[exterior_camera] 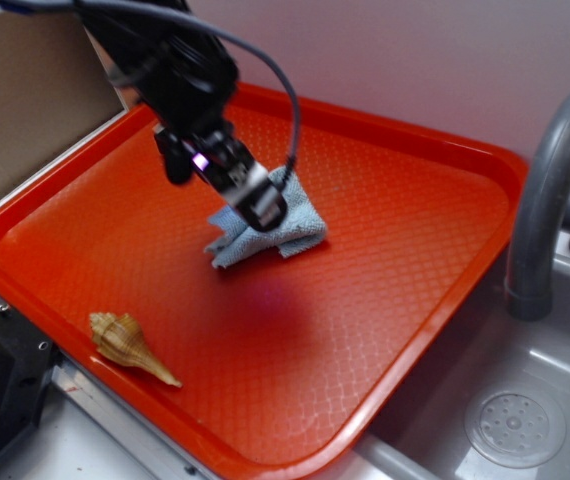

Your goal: Grab the blue cloth.

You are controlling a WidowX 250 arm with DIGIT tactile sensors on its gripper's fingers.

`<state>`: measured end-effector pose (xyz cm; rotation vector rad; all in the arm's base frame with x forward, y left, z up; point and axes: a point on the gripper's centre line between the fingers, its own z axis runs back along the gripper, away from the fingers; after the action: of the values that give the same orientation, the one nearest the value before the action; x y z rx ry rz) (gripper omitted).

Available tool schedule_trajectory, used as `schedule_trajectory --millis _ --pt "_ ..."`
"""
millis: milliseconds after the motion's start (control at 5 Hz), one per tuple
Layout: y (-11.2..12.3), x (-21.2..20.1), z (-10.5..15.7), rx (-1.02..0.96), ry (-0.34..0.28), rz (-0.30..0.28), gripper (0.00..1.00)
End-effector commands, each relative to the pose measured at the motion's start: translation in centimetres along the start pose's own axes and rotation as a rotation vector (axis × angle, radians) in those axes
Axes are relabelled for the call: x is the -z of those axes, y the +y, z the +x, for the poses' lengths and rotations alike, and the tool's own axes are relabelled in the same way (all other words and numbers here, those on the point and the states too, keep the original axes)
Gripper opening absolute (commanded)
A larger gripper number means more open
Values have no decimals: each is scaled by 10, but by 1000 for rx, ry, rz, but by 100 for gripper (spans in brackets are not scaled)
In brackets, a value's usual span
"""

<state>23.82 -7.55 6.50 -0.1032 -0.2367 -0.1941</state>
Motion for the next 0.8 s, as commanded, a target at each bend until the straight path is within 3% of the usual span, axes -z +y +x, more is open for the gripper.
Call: schedule_trajectory --millis 0,400,600 --pt "17 40 -6 47 -16 108 0" --pt "21 -5 8 -76 -69 -2 0" --pt "38 -56 18 -234 -109 60 0"
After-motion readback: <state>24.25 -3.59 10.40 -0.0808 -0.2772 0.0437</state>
